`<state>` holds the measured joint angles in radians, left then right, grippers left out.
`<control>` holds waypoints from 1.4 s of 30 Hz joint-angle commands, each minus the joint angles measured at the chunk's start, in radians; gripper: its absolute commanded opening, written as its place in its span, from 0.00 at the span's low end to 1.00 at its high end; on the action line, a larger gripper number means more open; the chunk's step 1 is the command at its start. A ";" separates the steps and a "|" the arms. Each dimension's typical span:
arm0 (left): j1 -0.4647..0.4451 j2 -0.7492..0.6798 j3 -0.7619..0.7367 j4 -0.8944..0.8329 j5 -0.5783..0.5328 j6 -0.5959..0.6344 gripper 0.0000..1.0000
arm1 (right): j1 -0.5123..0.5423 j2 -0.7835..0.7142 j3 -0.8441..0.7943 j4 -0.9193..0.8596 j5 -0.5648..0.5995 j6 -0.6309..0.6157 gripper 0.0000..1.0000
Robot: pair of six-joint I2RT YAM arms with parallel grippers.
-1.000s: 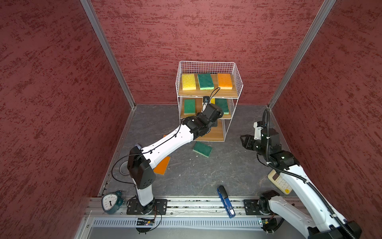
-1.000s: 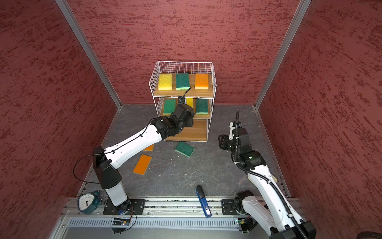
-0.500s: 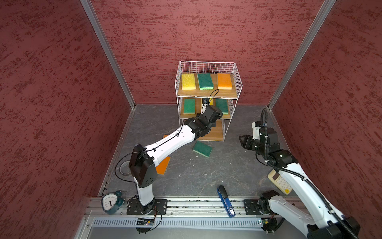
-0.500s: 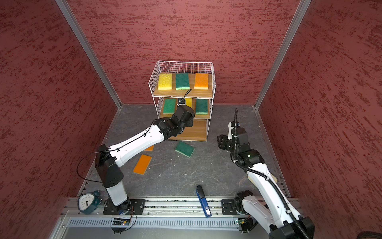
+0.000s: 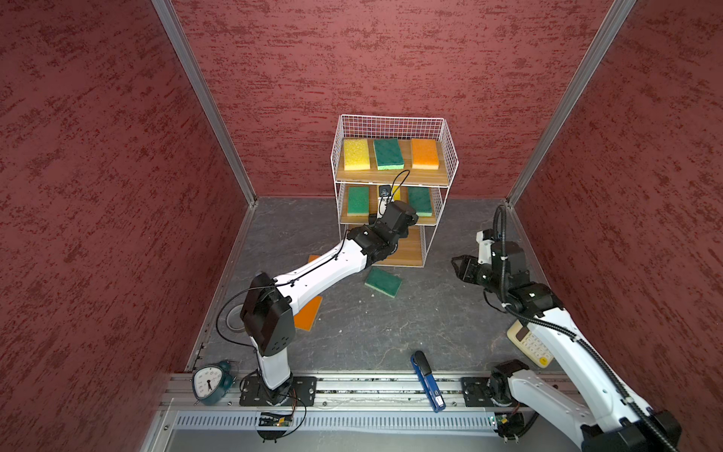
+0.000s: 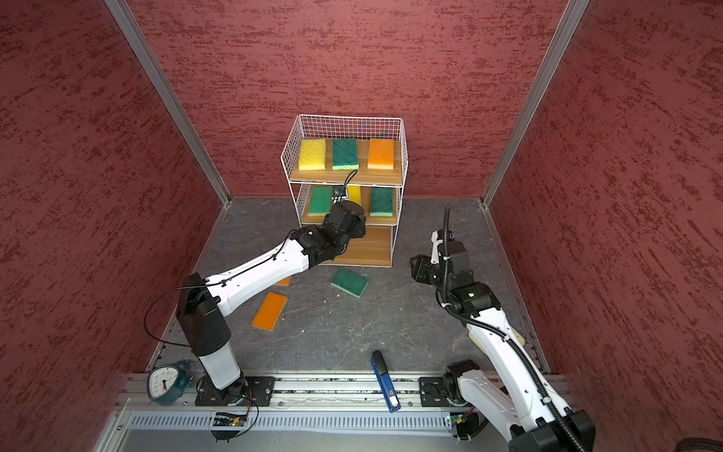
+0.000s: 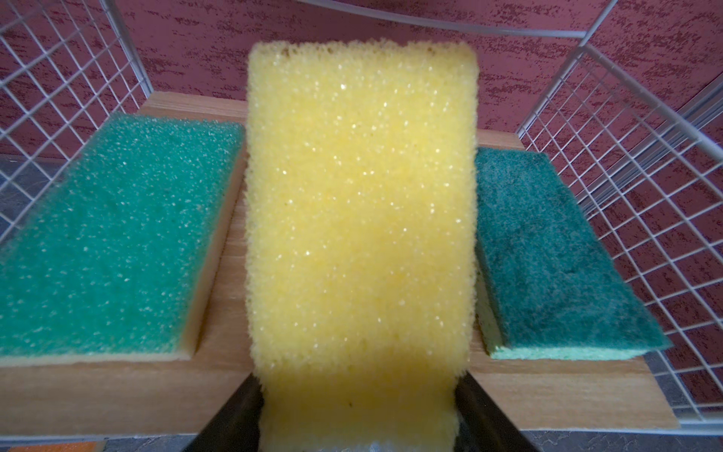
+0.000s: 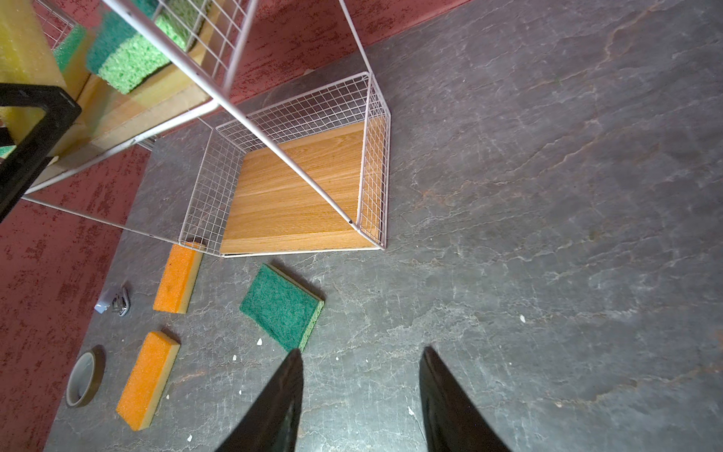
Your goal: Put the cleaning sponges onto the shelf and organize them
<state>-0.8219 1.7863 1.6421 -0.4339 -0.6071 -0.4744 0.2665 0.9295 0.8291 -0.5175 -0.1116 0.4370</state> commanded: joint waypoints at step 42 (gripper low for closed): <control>0.022 -0.294 -0.313 0.228 0.356 -0.031 0.03 | -0.003 -0.123 -0.025 -0.016 -0.036 0.020 0.48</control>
<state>-0.8139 1.4830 1.3216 -0.2531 -0.3107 -0.5003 0.2665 0.8207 0.8097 -0.5289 -0.1352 0.4564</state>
